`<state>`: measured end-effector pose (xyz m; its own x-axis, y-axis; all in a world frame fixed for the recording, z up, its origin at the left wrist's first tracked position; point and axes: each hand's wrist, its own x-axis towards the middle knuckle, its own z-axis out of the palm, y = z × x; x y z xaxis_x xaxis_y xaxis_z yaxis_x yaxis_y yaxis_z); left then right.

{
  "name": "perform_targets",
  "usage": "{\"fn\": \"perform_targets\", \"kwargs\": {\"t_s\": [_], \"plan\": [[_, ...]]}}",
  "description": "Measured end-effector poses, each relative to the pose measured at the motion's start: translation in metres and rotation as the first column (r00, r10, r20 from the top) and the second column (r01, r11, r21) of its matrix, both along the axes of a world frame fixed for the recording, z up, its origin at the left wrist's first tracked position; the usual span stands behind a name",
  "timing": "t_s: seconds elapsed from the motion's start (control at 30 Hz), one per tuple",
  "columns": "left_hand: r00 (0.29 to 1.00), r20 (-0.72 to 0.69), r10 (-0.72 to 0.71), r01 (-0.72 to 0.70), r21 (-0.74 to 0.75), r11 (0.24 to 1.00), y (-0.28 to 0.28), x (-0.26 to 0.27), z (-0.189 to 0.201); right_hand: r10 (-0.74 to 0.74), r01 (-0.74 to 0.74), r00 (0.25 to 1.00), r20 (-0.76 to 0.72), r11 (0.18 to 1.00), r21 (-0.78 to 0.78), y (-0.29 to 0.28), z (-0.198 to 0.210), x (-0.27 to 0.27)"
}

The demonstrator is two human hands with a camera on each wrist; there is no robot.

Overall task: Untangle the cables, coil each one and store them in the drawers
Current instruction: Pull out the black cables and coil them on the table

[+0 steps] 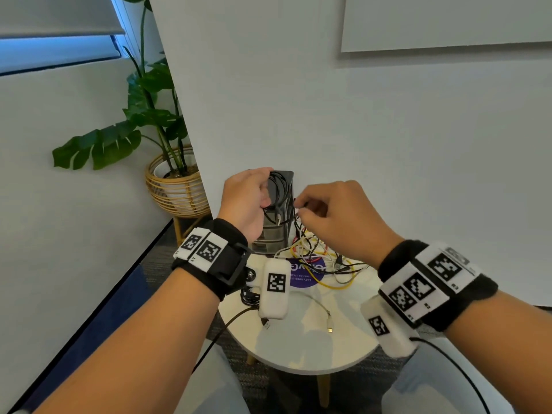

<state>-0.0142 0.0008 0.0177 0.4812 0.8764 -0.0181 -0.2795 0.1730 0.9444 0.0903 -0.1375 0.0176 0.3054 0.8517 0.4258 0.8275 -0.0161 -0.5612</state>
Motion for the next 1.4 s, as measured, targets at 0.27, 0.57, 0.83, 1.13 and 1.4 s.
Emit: {"fn": "perform_targets", "kwargs": {"t_s": [0.27, 0.57, 0.83, 1.13, 1.4], "plan": [[0.997, 0.044, 0.064, -0.062, -0.047, 0.997, -0.001, 0.007, -0.002, 0.178, -0.1, 0.947, 0.268, 0.954, -0.283, -0.002, -0.012, -0.021], [0.999, -0.033, 0.042, -0.043, -0.007, 0.999, 0.004, 0.002, -0.006, 0.265, -0.175, 0.741, 0.617, 0.963, -0.204, -0.001, 0.012, -0.022], [0.995, 0.025, -0.092, 0.092, -0.006, 0.996, -0.005, 0.002, -0.008, 0.213, -0.204, 0.971, 0.105, 0.974, -0.096, 0.019, 0.016, -0.002], [0.991, 0.002, -0.131, 0.131, 0.036, 0.991, -0.01, 0.0, -0.011, 0.153, -0.156, 0.985, 0.079, 0.987, 0.04, 0.032, 0.008, 0.004], [0.996, -0.018, -0.088, 0.089, 0.046, 0.995, -0.008, 0.001, -0.009, 0.15, -0.177, 0.98, 0.129, 0.957, 0.228, 0.036, -0.003, -0.005]]}}
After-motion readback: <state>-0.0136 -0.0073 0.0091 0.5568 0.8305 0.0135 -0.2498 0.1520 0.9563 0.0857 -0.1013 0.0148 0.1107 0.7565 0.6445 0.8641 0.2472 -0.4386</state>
